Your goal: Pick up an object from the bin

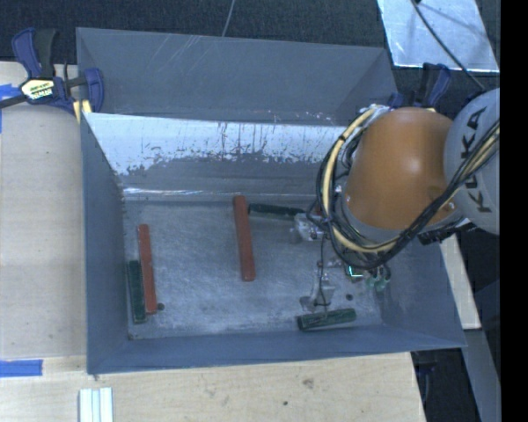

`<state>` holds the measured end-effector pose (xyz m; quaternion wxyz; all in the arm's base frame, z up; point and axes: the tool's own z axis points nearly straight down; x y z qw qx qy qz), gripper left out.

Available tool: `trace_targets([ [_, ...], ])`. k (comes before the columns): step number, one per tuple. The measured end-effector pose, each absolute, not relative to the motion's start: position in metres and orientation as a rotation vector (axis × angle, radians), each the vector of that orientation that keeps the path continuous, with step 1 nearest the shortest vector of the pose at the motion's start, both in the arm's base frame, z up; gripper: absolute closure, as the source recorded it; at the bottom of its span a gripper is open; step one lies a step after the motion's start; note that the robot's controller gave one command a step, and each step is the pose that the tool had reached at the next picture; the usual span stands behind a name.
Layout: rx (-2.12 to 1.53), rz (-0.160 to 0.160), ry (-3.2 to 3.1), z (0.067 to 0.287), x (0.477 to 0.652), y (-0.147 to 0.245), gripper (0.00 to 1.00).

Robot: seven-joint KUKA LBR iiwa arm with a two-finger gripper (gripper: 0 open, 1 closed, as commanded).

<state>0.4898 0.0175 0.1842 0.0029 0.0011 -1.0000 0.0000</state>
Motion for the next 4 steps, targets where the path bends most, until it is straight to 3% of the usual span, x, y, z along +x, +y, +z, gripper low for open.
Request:
trace_targets([
  [1, 0.003, -0.001, -3.145, 0.188, 0.492, 0.018, 0.00],
  [3, 0.607, 0.000, -3.083, 0.111, 0.490, -0.041, 0.00],
  [4, 0.707, 0.002, -3.065, 0.085, 0.492, -0.034, 0.00],
])
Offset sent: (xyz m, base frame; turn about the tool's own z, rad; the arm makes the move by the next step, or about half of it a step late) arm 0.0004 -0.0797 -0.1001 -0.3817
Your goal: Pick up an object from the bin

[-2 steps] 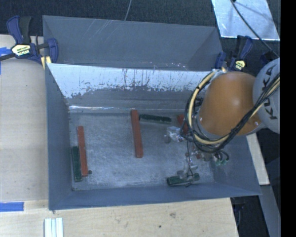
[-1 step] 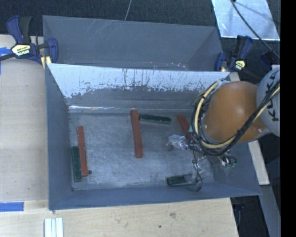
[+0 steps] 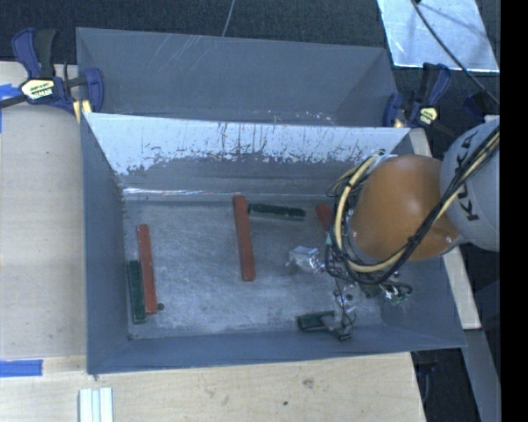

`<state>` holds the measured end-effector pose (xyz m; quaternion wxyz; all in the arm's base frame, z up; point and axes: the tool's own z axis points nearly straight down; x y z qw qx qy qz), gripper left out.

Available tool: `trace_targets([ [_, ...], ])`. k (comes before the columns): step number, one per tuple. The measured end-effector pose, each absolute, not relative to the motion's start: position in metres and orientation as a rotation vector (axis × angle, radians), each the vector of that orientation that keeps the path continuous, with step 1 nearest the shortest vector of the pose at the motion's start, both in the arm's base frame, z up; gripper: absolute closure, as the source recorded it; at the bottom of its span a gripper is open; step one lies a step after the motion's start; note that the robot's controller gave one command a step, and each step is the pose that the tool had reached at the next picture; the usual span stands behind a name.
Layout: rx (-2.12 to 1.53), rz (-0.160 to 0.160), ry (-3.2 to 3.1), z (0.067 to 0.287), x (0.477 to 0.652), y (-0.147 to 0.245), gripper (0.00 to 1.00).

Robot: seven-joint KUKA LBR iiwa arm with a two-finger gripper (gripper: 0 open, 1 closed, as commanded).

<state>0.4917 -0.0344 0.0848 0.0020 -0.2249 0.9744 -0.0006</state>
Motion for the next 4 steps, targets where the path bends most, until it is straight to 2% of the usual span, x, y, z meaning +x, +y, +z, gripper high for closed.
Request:
trace_targets([
  [1, -0.643, 0.000, 3.077, 0.071, 0.490, -0.030, 0.00],
  [2, -0.727, -0.001, 3.054, 0.072, 0.487, 0.020, 1.00],
  [3, -0.726, -0.001, 3.055, 0.072, 0.487, 0.020, 1.00],
  [4, -0.767, 0.000, 3.043, 0.208, 0.524, -0.017, 1.00],
])
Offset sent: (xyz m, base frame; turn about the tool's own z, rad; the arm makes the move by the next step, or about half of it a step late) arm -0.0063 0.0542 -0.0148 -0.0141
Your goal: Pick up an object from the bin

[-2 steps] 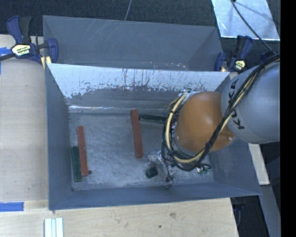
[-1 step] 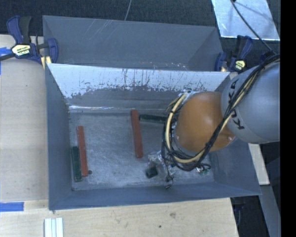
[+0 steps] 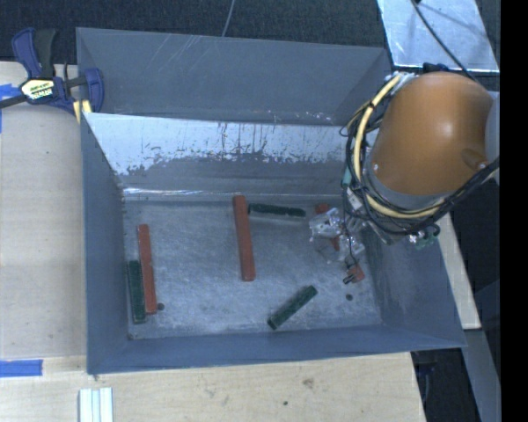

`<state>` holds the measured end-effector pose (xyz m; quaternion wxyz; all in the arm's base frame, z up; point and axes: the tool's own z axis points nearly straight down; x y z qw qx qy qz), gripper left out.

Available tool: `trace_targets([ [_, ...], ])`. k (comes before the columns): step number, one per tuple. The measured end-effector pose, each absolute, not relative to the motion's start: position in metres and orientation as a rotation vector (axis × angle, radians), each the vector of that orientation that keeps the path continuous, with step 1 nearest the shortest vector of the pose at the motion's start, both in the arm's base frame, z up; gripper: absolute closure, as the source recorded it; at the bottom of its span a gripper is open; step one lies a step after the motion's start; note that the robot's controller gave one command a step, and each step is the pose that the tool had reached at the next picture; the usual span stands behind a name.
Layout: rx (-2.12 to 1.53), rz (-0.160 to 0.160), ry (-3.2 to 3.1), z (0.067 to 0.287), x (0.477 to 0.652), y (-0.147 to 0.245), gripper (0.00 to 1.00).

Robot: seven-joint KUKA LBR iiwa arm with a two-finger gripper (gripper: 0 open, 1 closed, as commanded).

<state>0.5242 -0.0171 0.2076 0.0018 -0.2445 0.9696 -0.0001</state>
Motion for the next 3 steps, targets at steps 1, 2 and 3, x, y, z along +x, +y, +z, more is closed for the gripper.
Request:
trace_targets([
  [1, -0.766, 0.000, 3.044, 0.207, 0.524, -0.017, 0.00],
  [2, -0.766, 0.000, 3.044, 0.207, 0.524, -0.017, 0.00],
  [3, -0.846, -0.005, 3.014, 0.174, 0.522, -0.007, 0.00],
])
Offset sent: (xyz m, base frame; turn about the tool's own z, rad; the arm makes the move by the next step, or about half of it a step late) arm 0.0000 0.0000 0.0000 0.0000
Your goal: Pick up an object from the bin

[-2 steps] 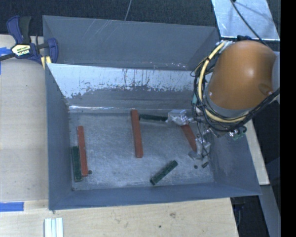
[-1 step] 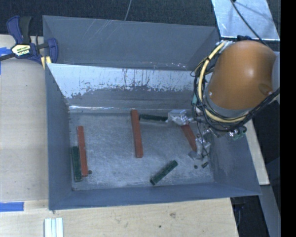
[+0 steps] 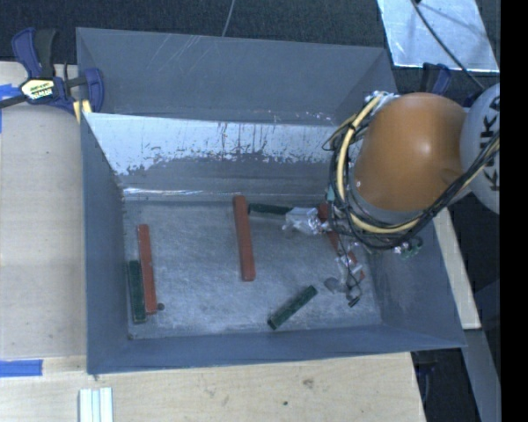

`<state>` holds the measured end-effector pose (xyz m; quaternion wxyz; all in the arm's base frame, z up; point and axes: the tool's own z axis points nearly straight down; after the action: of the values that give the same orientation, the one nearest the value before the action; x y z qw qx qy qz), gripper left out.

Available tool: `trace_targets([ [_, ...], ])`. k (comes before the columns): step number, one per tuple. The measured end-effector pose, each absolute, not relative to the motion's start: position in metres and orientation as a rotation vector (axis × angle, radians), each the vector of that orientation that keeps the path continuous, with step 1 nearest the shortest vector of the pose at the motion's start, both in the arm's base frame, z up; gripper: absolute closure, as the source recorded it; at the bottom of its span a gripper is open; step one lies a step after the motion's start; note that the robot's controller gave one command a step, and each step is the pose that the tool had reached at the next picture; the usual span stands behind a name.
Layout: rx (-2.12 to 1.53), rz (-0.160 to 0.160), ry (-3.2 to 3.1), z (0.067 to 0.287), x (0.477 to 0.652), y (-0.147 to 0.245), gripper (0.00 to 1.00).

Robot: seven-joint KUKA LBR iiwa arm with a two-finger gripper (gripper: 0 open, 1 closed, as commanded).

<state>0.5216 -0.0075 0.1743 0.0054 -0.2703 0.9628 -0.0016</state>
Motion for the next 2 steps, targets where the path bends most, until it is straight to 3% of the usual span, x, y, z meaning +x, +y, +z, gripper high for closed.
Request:
trace_targets([
  [1, -0.889, 0.000, 3.014, 0.080, 0.520, -0.020, 0.00],
  [2, -0.840, 0.000, 3.022, 0.071, 0.537, -0.011, 1.00],
])
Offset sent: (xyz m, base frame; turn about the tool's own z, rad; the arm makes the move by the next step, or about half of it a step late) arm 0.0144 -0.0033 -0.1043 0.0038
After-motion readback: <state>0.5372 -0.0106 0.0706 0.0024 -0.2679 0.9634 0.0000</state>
